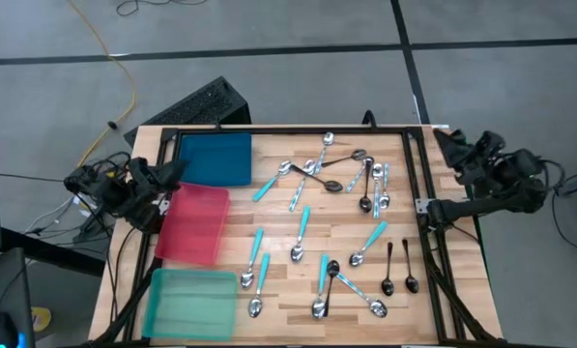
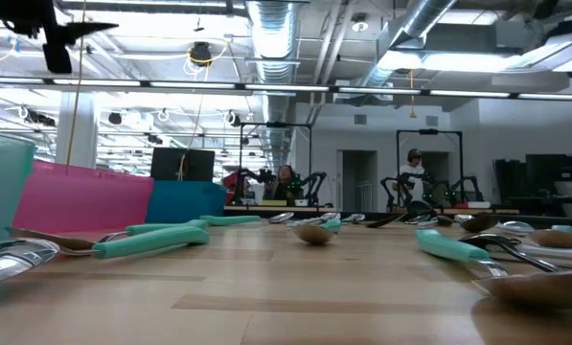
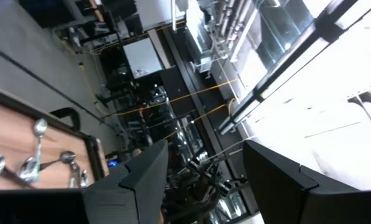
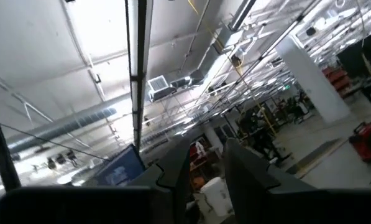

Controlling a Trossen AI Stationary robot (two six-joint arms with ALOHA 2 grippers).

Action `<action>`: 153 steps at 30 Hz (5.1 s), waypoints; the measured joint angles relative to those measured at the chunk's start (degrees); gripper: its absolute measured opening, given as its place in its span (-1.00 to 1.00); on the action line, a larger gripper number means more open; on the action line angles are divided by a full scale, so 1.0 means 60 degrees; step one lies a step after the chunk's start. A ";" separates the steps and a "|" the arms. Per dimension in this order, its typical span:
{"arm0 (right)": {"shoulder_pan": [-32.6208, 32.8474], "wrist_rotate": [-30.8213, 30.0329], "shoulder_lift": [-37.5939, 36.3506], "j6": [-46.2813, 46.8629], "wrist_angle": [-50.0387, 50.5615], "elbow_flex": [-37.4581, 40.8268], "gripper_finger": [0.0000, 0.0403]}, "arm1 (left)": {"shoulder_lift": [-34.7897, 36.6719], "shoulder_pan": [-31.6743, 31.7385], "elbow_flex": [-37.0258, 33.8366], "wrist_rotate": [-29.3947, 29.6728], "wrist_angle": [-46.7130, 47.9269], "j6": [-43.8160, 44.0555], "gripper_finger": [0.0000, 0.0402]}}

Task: Sort silverware by color (type)
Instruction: Put the blue patterned spoon into the blue bin

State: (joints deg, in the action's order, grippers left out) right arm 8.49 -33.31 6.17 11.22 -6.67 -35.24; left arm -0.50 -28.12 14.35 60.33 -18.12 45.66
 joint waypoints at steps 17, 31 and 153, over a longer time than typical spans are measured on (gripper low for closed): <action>0.0000 -0.0534 0.2421 -0.2132 0.2086 -0.2757 0.05 | -0.1949 0.0000 0.2384 0.0363 0.0004 -0.2756 -0.03; 0.0000 -0.0479 0.3577 -0.0432 0.5679 -0.4230 0.11 | -0.4164 0.0000 0.4865 0.0264 0.0164 -0.4850 -0.03; -0.5453 0.3690 1.1526 0.7864 0.7286 0.0439 0.00 | -1.0563 0.5581 1.0383 -0.6221 1.0697 -0.2501 -0.03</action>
State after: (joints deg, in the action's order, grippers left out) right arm -24.23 -11.17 75.33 58.40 37.04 -32.60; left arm -63.88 5.37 76.64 23.00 46.06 30.65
